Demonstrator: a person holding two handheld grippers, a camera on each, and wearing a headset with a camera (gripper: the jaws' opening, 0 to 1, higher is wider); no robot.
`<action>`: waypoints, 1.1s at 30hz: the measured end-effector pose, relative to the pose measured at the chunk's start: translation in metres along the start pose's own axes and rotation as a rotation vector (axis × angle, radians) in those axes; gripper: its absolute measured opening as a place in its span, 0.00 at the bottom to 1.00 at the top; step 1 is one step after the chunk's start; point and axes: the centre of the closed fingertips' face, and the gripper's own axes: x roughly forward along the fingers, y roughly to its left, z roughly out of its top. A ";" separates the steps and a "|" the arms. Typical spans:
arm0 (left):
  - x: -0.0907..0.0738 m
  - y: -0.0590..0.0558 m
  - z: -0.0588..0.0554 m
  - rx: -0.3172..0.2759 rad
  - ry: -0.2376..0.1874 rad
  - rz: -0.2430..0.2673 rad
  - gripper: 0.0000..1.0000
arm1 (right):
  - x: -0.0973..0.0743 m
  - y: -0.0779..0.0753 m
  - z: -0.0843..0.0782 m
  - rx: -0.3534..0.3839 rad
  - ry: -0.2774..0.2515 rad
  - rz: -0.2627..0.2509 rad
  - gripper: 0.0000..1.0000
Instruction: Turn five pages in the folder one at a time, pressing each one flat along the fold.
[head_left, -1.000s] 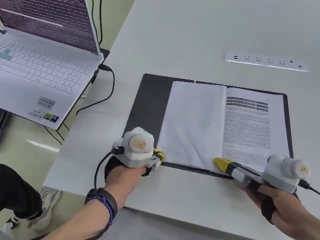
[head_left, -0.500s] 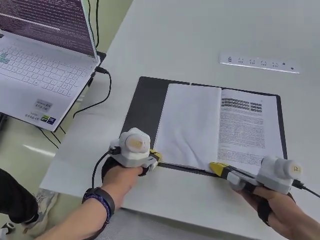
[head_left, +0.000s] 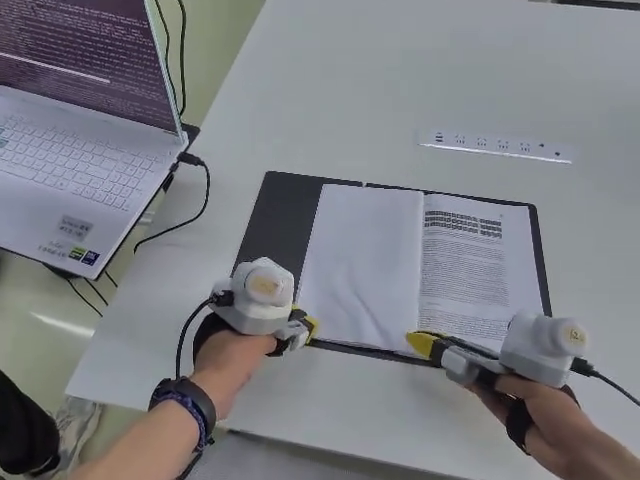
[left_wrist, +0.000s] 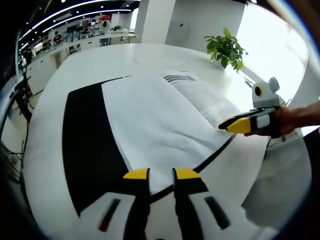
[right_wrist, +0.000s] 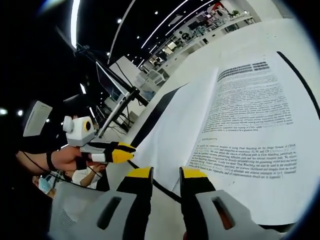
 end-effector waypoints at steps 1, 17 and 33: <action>-0.002 -0.003 0.004 0.005 -0.009 -0.006 0.18 | -0.004 0.000 0.006 -0.018 -0.012 -0.009 0.22; -0.032 -0.028 0.028 0.040 -0.059 -0.003 0.33 | -0.065 -0.008 0.025 -0.197 -0.002 -0.108 0.43; -0.117 -0.010 0.076 0.029 -0.261 0.083 0.61 | -0.178 -0.005 0.053 -0.313 -0.144 -0.297 0.65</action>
